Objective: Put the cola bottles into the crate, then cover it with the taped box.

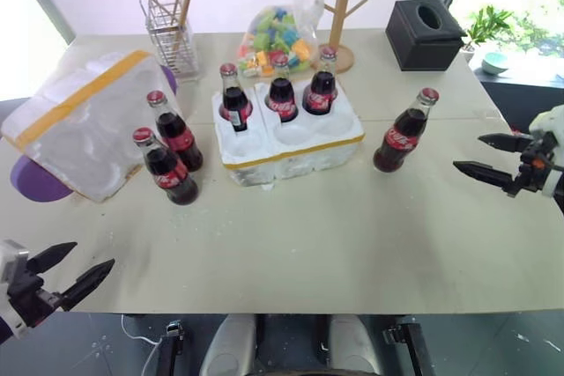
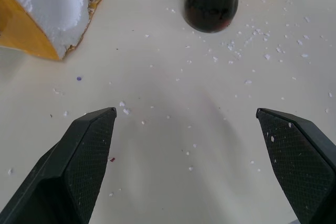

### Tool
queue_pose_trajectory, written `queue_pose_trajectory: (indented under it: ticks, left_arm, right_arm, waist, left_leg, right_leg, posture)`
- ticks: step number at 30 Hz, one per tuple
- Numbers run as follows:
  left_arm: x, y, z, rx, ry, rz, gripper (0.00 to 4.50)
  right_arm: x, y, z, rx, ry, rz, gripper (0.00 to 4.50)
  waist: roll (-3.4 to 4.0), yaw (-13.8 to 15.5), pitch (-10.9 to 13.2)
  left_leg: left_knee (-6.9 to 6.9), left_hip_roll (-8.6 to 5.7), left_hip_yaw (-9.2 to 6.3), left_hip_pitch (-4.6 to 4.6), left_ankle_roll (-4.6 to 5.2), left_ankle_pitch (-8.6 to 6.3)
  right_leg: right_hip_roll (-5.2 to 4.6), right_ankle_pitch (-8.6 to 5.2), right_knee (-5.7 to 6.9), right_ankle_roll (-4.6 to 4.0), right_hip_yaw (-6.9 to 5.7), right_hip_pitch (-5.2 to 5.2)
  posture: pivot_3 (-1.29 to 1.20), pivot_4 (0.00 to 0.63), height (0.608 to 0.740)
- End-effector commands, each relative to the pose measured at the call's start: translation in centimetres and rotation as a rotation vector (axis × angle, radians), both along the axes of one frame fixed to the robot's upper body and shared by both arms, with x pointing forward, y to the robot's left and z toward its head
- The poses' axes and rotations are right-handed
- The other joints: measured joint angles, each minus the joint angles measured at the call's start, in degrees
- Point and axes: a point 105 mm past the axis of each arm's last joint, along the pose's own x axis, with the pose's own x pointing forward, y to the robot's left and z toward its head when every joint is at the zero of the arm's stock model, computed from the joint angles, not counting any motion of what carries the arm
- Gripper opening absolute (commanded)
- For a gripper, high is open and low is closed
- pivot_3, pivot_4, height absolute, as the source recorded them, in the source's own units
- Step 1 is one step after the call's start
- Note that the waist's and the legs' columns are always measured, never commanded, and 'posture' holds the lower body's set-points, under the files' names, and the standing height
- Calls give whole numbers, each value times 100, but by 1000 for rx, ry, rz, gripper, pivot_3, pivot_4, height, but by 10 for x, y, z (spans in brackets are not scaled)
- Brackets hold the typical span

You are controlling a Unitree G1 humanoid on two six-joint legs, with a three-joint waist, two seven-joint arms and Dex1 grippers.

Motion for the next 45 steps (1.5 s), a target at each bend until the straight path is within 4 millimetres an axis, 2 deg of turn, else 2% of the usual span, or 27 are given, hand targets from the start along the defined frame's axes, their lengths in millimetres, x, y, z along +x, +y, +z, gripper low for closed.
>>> queue_pose_trajectory:
  ticks: [1, 5, 14, 19, 22, 24, 29, 33, 37, 45]
  left_arm:
    - [3, 0, 8, 12, -42, 6, 4462]
    - [13, 10, 13, -3, -72, 68, 4462]
    - [23, 17, 22, -32, -88, 66, 4462]
    - [41, 2, 35, -19, -136, -21, 4462]
    - [62, -14, 42, -44, -170, -102, 4462]
    - [76, -20, 39, -28, -169, -140, 4462]
    - [107, -42, 41, -35, -176, -282, 4462]
    - [120, -52, 39, -40, -182, -348, 4462]
    - [132, -62, 31, -43, -167, -397, 4462]
    - [148, -70, 27, -78, -192, -415, 4462]
  right_arm:
    - [4, 0, 12, -7, -65, -9, 4500]
    - [5, 3, 13, -3, -76, -9, 4500]
    - [1, 1, 14, 43, -63, -29, 4500]
    - [-5, 5, 25, 23, -66, 7, 4500]
    - [-16, 21, 48, 59, -73, 93, 4500]
    - [-28, 33, 53, 64, -36, 167, 4500]
    - [-89, 98, 68, 86, 93, 469, 4500]
    - [-115, 131, 75, 140, 99, 585, 4500]
    - [-125, 154, 76, 153, 92, 646, 4500]
    - [-124, 170, 81, 174, 67, 669, 4500]
  waist:
    - [0, 2, 0]
    - [0, 9, -1]
    - [0, 4, 0]
    - [0, 4, -1]
    - [12, 33, 3]
    - [12, 25, 3]
    - [4, 16, 5]
    - [-4, -9, 9]
    - [-15, 19, 13]
    - [-32, 23, 18]
  left_leg:
    - [0, 0, 1, 0, 0, 0]
    - [4, 0, 2, 1, 0, 0]
    - [6, -1, 6, 5, 1, 1]
    - [7, -1, 6, 7, 1, 1]
    - [11, -2, 7, 7, 1, 1]
    - [16, -4, 5, 7, 1, 2]
    - [9, -3, 7, 7, 3, 1]
    - [10, 0, 11, 12, 3, 1]
    - [23, 1, 17, 12, 3, 1]
    - [19, -2, 18, 3, 3, 2]
  right_leg:
    - [0, 0, 0, 0, 0, 0]
    - [2, 3, 2, 4, 1, 2]
    - [3, 11, 2, 12, 13, 2]
    - [3, 13, 3, 13, 18, 2]
    - [3, 18, 7, 18, 21, 2]
    - [4, 19, 14, 20, 23, 3]
    - [10, 27, 16, 45, 24, 0]
    - [10, 30, 23, 48, 27, -1]
    - [8, 34, 16, 35, 32, 3]
    - [4, 57, -16, 62, 34, 5]
  posture:
    - [0, 150, 740]
    - [0, 150, 740]
    - [0, 150, 740]
    - [0, 150, 740]
    - [0, 150, 740]
    - [0, 150, 740]
    - [0, 150, 740]
    - [0, 150, 740]
    - [0, 150, 740]
    - [0, 150, 740]
